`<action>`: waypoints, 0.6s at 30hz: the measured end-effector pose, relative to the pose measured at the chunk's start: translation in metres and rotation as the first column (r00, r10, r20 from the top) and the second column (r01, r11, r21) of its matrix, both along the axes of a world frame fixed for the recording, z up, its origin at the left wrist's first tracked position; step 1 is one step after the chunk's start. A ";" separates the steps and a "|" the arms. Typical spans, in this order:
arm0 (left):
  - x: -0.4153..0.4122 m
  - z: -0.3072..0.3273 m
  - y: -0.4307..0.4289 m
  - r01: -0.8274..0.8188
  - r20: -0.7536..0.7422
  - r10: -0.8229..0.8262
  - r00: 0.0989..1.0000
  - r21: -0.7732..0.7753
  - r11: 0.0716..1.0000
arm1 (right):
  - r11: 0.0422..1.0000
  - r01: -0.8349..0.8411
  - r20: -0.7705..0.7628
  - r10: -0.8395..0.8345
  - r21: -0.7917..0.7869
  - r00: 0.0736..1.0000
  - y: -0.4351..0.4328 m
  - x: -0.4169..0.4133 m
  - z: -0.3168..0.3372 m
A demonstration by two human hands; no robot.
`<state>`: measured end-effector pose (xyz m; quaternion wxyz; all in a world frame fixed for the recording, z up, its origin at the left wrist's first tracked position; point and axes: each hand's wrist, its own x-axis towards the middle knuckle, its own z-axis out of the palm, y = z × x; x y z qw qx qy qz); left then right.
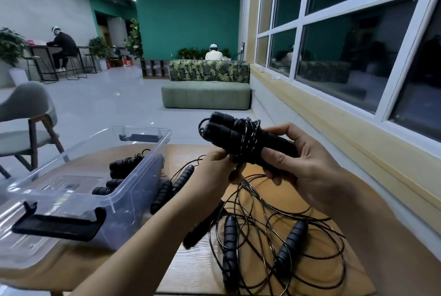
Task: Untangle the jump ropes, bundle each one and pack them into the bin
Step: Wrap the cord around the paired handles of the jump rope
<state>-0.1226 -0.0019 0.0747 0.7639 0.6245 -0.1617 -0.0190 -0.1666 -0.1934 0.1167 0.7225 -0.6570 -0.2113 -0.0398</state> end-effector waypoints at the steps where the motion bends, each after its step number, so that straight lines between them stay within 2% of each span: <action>1: -0.003 0.003 0.006 0.034 -0.004 -0.034 0.999 -0.001 0.999 | 1.000 0.020 0.005 -0.020 -0.010 1.000 0.003 0.002 0.001; 4: -0.014 0.021 0.028 0.168 0.038 -0.170 0.985 0.052 0.984 | 0.996 0.062 0.057 -0.059 -0.067 0.997 0.013 0.010 0.001; 6: -0.017 0.031 0.042 0.157 0.080 -0.164 0.983 0.089 0.984 | 0.986 0.096 0.120 -0.080 -0.133 0.990 0.026 0.014 -0.001; 8: -0.015 0.037 0.052 0.055 0.095 -0.064 0.993 0.098 0.994 | 0.982 0.116 0.158 -0.092 -0.150 0.983 0.049 0.021 -0.003; 12: -0.002 0.055 0.075 -0.224 -0.021 0.227 0.974 0.103 0.969 | 0.986 0.104 0.199 -0.077 -0.130 0.977 0.098 0.043 -0.004; 15: 0.009 0.074 0.111 -0.321 0.110 0.303 0.947 0.246 0.914 | 0.976 0.107 0.234 -0.060 -0.192 0.970 0.124 0.066 -0.004; 18: 0.021 0.092 0.158 -0.397 0.224 0.331 0.917 0.417 0.818 | 0.930 0.172 0.295 -0.074 -0.324 0.953 0.147 0.091 -0.008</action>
